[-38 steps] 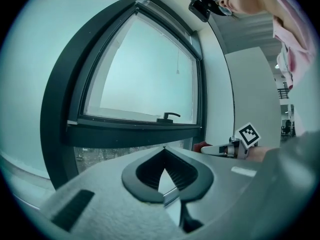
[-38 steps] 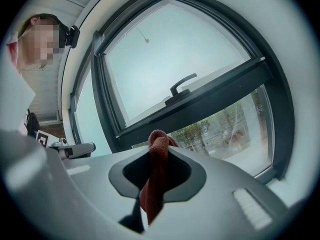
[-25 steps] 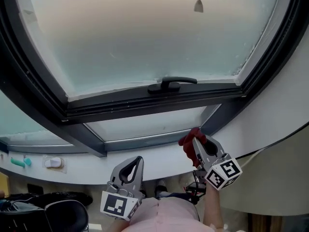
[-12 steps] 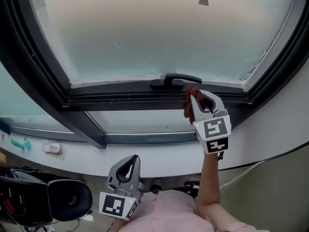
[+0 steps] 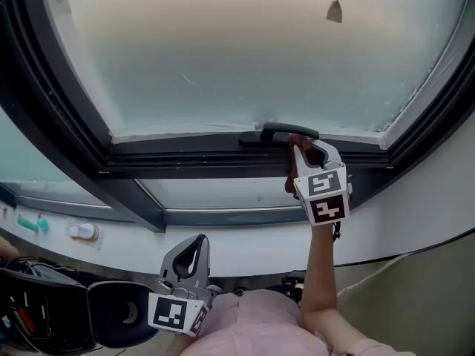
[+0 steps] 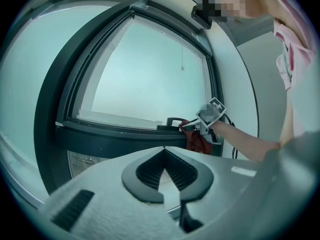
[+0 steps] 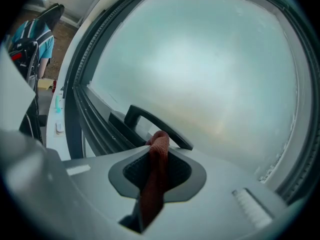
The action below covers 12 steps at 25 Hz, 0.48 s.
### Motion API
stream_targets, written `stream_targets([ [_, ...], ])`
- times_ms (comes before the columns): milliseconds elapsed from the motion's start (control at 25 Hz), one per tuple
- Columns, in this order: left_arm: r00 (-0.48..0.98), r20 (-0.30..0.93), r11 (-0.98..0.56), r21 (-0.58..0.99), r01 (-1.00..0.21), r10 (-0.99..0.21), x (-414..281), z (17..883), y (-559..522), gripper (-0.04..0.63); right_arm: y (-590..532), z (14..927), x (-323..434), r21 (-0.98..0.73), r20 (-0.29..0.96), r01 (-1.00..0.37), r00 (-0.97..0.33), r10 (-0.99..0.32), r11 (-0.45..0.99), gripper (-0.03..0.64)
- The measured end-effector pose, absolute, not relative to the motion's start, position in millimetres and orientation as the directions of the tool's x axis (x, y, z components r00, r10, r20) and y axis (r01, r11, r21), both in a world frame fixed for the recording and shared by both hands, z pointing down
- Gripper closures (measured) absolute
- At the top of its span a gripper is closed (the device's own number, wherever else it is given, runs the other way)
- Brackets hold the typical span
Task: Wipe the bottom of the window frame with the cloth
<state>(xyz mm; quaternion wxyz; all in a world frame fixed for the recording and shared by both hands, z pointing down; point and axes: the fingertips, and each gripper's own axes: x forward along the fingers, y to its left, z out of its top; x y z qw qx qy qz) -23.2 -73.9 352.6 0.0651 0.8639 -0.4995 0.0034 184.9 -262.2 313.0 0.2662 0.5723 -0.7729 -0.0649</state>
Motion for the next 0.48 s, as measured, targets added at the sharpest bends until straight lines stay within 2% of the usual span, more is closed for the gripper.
stream_targets([
  [280, 0.543, 0.060, -0.535, 0.110, -0.838, -0.838, -16.2, 348.1, -97.5, 0.595, -266.4, 315.8, 185.2, 0.407, 0.361, -0.863, -0.149, -0.921, 0.299, 0.566],
  [480, 0.556, 0.061, -0.548, 0.113, -0.829, -0.829, -14.6, 346.4, -108.6, 0.595, -266.5, 315.4, 184.8, 0.394, 0.362, -0.863, -0.172, -0.916, 0.317, 0.568],
])
